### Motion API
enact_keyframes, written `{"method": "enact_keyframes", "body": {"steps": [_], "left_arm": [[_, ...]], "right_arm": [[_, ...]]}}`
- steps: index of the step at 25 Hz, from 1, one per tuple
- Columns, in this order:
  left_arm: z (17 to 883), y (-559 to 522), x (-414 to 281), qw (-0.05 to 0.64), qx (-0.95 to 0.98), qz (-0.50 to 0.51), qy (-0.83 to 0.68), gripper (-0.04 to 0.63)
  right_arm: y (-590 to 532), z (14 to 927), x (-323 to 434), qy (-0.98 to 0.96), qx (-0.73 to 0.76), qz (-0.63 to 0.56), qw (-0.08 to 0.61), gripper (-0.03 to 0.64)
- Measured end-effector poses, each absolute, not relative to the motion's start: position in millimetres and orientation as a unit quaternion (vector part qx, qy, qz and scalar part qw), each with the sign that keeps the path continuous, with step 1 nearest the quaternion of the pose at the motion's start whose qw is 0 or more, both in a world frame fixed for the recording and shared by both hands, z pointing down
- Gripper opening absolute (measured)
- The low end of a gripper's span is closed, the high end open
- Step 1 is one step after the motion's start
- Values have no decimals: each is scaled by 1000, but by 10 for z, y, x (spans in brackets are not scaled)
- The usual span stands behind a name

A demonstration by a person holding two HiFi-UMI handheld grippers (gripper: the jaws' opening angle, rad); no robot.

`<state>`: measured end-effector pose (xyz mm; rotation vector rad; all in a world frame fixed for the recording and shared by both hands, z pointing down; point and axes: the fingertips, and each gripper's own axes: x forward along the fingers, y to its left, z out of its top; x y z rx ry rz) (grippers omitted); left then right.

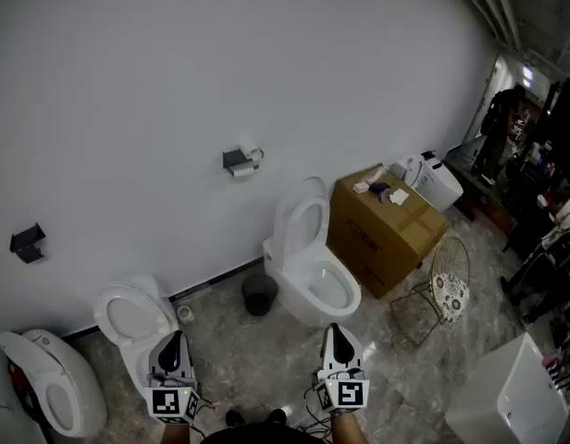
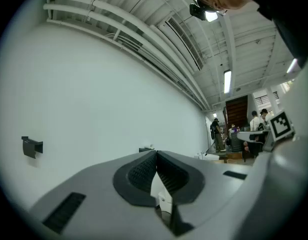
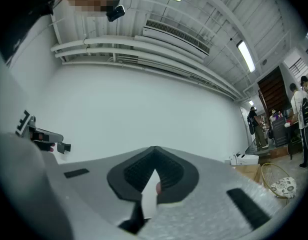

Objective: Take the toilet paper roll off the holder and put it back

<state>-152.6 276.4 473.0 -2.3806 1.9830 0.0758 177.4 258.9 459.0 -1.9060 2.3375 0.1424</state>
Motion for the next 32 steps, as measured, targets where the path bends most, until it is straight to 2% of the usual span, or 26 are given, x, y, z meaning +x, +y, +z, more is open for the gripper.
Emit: {"method": "enact_keyframes", "body": {"steps": [19,32], "left_arm": [[4742,2740,-1368,23,-770,24,637,3],[4774,2773,-1330,22,-770,23,637,3]], "right_arm": [[2559,4583,1867,775,-626,41,76,3],[2553,4678,1849,783,-618,44,53,6]]}}
